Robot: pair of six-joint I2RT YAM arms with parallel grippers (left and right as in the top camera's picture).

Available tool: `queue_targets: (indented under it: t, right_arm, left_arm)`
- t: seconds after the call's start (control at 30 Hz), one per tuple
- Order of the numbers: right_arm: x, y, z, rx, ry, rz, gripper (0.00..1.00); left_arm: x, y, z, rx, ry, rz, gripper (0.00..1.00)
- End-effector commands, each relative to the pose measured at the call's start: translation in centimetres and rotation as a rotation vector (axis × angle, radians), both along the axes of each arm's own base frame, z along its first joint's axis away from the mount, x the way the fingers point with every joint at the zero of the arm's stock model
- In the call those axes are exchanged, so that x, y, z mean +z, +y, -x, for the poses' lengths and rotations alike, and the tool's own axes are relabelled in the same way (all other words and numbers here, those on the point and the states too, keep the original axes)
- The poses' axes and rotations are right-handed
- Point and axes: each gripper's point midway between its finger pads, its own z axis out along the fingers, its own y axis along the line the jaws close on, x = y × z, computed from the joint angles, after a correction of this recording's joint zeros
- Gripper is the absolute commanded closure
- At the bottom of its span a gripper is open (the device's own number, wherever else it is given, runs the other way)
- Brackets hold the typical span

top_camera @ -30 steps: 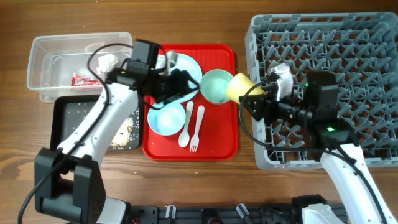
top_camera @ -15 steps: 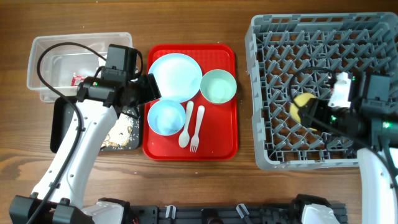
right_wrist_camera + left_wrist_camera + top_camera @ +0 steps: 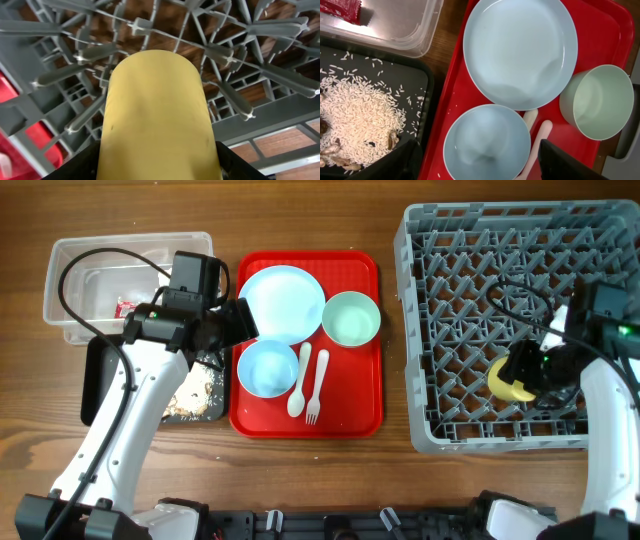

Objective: Sort waste into correct bins and load items into the dishwasher rack
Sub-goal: 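Place the yellow cup upside down in the rack with the right gripper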

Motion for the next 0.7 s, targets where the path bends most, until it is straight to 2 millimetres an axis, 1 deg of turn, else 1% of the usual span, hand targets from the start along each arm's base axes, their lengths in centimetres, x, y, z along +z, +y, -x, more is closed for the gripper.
queue_targets:
  t: [0.0, 0.03, 0.1, 0.23, 0.27, 0.3, 0.4, 0.43, 0.5, 0.53, 0.57, 0.63, 0.67]
  right_arm:
    - [-0.5, -0.9, -0.5, -0.011, 0.034, 0.029, 0.53]
    - [-0.8, -1.0, -0.7, -0.011, 0.040, 0.027, 0.53]
    - [-1.3, -1.0, -1.0, -0.011, 0.049, 0.021, 0.45]
    - [-2.2, -0.7, -1.8, -0.008, 0.054, -0.013, 0.10]
    - [-2.2, -0.8, -2.0, -0.012, 0.047, -0.010, 0.06]
    - [-2.1, -0.8, -2.2, -0.012, 0.037, -0.008, 0.04]
    - [-1.9, -0.9, -2.4, -0.030, 0.028, -0.007, 0.04]
    - [-1.3, -0.8, -2.8, -0.032, 0.005, -0.015, 0.05]
    - [1.5, 0.1, -4.6, 0.024, -0.108, -0.051, 0.06]
    - [3.9, 1.2, -5.9, 0.078, -0.200, -0.083, 0.07]
    - [5.7, 2.2, -6.9, 0.132, -0.275, -0.111, 0.08]
    - [10.1, 5.7, -9.3, 0.293, -0.481, -0.183, 0.09]
    - [11.6, 7.5, -10.1, 0.357, -0.555, -0.207, 0.09]
  left_arm:
    - [0.8, 0.3, -0.1, 0.005, -0.025, -0.010, 0.24]
    - [0.8, 0.3, -0.1, 0.005, -0.025, -0.010, 0.24]
    - [0.8, 0.3, -0.1, 0.005, -0.025, -0.010, 0.24]
    - [0.8, 0.3, -0.1, 0.005, -0.025, -0.010, 0.24]
    - [0.8, 0.3, -0.1, 0.005, -0.025, -0.010, 0.24]
    - [0.8, 0.3, -0.1, 0.005, -0.025, -0.010, 0.24]
    - [0.7, 0.4, 0.0, 0.005, -0.023, -0.011, 0.23]
    - [0.7, 0.4, 0.1, 0.006, -0.019, -0.015, 0.22]
    - [0.4, 1.2, 0.5, 0.024, 0.002, -0.057, 0.21]
    - [0.2, 1.9, 0.9, 0.055, 0.018, -0.086, 0.21]
    - [0.1, 2.5, 1.2, 0.091, 0.029, -0.102, 0.21]
    - [-0.1, 3.4, 1.8, 0.161, 0.056, -0.124, 0.19]
    - [-0.2, 3.8, 2.1, 0.203, 0.068, -0.119, 0.18]
